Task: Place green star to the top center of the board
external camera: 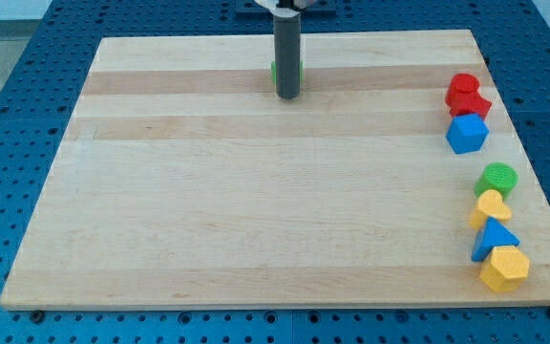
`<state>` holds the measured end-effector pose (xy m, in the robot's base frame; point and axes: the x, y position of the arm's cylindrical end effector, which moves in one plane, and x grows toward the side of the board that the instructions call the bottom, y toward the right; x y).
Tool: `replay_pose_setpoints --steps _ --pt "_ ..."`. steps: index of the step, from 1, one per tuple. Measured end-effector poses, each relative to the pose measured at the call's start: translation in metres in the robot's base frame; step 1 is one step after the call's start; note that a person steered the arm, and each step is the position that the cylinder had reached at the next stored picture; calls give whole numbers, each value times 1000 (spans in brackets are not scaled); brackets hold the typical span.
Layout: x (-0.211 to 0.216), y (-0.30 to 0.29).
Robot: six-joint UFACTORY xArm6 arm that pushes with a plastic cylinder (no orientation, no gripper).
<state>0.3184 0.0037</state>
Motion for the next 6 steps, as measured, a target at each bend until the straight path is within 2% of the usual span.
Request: replay_pose_setpoints --steps 4,6 --pt "-41 0" --pt "-48 0"
